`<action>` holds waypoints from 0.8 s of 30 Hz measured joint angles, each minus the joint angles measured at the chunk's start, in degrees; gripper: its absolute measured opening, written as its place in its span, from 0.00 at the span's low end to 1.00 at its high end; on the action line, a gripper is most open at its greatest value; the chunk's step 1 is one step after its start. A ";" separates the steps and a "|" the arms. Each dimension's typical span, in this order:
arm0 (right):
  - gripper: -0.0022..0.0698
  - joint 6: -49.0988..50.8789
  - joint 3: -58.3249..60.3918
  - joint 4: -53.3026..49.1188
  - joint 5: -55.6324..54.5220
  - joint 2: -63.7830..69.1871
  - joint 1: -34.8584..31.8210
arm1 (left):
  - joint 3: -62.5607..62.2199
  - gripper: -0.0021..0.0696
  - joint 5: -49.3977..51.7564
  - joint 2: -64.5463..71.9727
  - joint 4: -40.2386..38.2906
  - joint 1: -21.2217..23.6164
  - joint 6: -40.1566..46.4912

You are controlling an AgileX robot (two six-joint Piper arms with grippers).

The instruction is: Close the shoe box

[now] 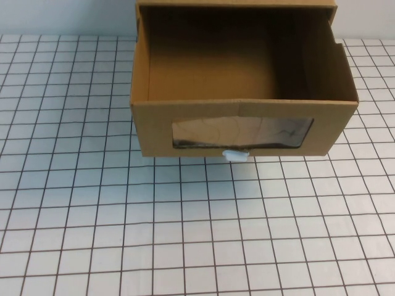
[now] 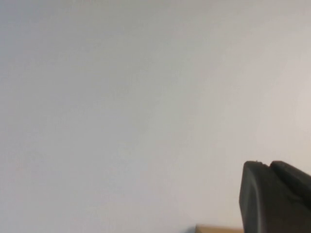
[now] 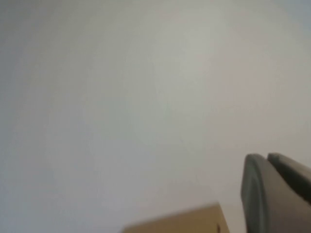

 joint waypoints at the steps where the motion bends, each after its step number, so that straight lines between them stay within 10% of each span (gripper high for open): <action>1: 0.01 0.00 -0.56 -0.33 3.13 1.73 0.00 | -0.79 0.02 2.03 2.52 0.39 0.00 0.00; 13: 0.01 -8.76 -0.92 11.43 21.63 20.06 0.56 | -3.09 0.02 10.29 19.66 -6.80 0.00 1.75; 24: 0.01 -59.25 -7.00 40.49 39.19 40.28 12.37 | -31.41 0.02 34.65 47.87 -32.66 -0.10 33.36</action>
